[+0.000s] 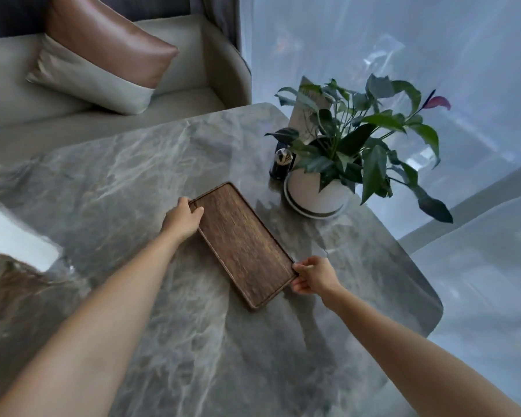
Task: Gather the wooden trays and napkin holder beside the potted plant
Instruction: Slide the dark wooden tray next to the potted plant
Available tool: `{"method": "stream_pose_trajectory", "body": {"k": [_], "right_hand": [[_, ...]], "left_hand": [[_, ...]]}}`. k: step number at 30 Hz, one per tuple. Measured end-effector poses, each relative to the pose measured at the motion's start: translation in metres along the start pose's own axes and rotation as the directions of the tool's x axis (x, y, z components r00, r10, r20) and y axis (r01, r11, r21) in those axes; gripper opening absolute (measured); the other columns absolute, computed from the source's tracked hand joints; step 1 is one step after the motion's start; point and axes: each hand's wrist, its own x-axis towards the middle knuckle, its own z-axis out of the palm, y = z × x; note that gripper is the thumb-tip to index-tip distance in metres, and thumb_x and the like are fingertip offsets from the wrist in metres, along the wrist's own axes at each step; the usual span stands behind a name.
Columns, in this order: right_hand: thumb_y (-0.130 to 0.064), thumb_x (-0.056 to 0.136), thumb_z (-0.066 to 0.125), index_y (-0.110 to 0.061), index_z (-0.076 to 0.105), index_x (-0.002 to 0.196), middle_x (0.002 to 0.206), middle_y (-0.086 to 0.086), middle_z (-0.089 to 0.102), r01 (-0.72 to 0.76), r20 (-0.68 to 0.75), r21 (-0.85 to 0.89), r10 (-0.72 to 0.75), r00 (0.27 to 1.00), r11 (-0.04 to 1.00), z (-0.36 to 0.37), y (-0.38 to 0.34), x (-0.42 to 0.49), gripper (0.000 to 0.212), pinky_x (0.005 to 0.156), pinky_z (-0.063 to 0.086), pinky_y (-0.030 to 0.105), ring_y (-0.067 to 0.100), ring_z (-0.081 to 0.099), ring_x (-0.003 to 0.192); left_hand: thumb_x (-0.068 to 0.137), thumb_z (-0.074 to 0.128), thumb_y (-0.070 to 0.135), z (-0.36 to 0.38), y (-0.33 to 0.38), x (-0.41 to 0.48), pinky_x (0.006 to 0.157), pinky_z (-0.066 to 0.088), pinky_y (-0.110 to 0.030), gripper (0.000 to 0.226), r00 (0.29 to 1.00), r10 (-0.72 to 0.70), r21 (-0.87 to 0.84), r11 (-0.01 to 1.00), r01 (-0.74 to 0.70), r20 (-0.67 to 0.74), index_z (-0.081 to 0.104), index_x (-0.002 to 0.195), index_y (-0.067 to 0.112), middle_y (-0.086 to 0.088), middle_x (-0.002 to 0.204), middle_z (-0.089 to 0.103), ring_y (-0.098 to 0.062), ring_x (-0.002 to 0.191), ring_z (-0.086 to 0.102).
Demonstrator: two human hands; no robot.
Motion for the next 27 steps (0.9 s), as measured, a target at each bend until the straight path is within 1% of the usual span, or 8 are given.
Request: {"method": "stream_pose_trajectory", "body": {"k": [5,9,13,18,20,22,24,27], "right_hand": [[-0.005,0.094,0.047,-0.004,0.048,0.085,0.044,0.008,0.056,-0.022,-0.002,-0.005,0.022,1.000,1.000,-0.025,-0.009,0.033,0.009,0.032,0.047,0.018,0.009,0.054,0.027],[-0.003,0.094,0.045,-0.006,0.047,0.080,0.055,0.014,0.056,-0.031,0.015,-0.003,0.031,0.999,1.000,-0.039,-0.014,0.046,0.015,0.035,0.048,0.020,0.010,0.054,0.028],[0.003,0.094,0.038,-0.004,0.046,0.079,0.051,0.014,0.056,-0.074,0.021,0.099,0.072,0.997,0.992,-0.045,-0.019,0.055,0.019,0.033,0.047,0.020,0.012,0.053,0.027],[-0.003,0.095,0.042,-0.009,0.048,0.074,0.061,0.011,0.058,-0.024,0.102,0.136,0.011,0.995,0.990,-0.040,-0.032,0.063,0.022,0.037,0.048,0.018,0.007,0.054,0.030],[-0.007,0.094,0.045,-0.011,0.049,0.074,0.058,0.008,0.058,0.039,0.079,0.033,-0.042,0.996,0.999,-0.039,-0.031,0.068,0.021,0.036,0.046,0.019,0.008,0.052,0.032],[-0.015,0.091,0.051,-0.011,0.051,0.082,0.057,0.005,0.058,0.132,0.015,-0.214,-0.132,0.991,0.968,-0.042,-0.026,0.072,0.010,0.043,0.048,0.025,0.012,0.054,0.040],[-0.025,0.089,0.054,-0.011,0.053,0.094,0.070,0.007,0.064,0.184,-0.013,-0.490,-0.219,0.976,0.852,-0.050,-0.021,0.074,0.015,0.062,0.056,0.036,0.022,0.064,0.061],[-0.039,0.090,0.051,-0.011,0.056,0.100,0.088,0.012,0.070,0.163,0.011,-0.650,-0.205,0.979,0.743,-0.059,-0.017,0.073,0.029,0.074,0.054,0.039,0.028,0.066,0.083]], "left_hand": [[0.095,0.044,0.031,0.026,0.032,0.030,0.098,0.040,-0.039,0.046,1.000,-0.022,0.031,0.999,0.022,0.002,0.038,0.133,0.006,-0.023,0.130,0.054,-0.038,0.120,0.049],[0.094,0.045,0.030,0.041,0.048,0.049,0.095,0.041,-0.038,0.043,1.000,-0.020,0.043,0.999,0.020,0.001,0.041,0.129,0.004,-0.023,0.130,0.054,-0.038,0.119,0.050],[0.094,0.045,0.031,0.050,0.058,0.067,0.097,0.040,-0.039,0.044,1.000,-0.024,0.075,0.997,0.023,0.008,0.042,0.128,0.004,-0.024,0.132,0.052,-0.039,0.121,0.049],[0.095,0.046,0.026,0.068,0.072,0.075,0.097,0.039,-0.039,0.038,0.999,0.029,0.116,0.993,-0.033,0.039,0.050,0.120,-0.002,-0.027,0.129,0.054,-0.039,0.120,0.050],[0.094,0.045,0.026,0.073,0.077,0.076,0.094,0.040,-0.039,0.036,0.999,0.027,0.117,0.993,-0.031,0.030,0.051,0.114,-0.004,-0.029,0.124,0.055,-0.040,0.116,0.051],[0.095,0.043,0.026,0.074,0.079,0.076,0.093,0.041,-0.040,0.035,1.000,0.018,0.136,0.990,-0.019,0.010,0.051,0.112,-0.003,-0.030,0.123,0.055,-0.041,0.116,0.050],[0.095,0.040,0.026,0.075,0.079,0.075,0.093,0.042,-0.040,0.034,1.000,0.026,0.183,0.983,-0.026,0.000,0.051,0.114,0.000,-0.029,0.125,0.054,-0.041,0.116,0.051],[0.095,0.038,0.026,0.076,0.078,0.076,0.093,0.043,-0.041,0.031,0.999,0.034,0.228,0.973,-0.030,-0.011,0.050,0.113,0.004,-0.029,0.126,0.054,-0.042,0.116,0.052]]}}
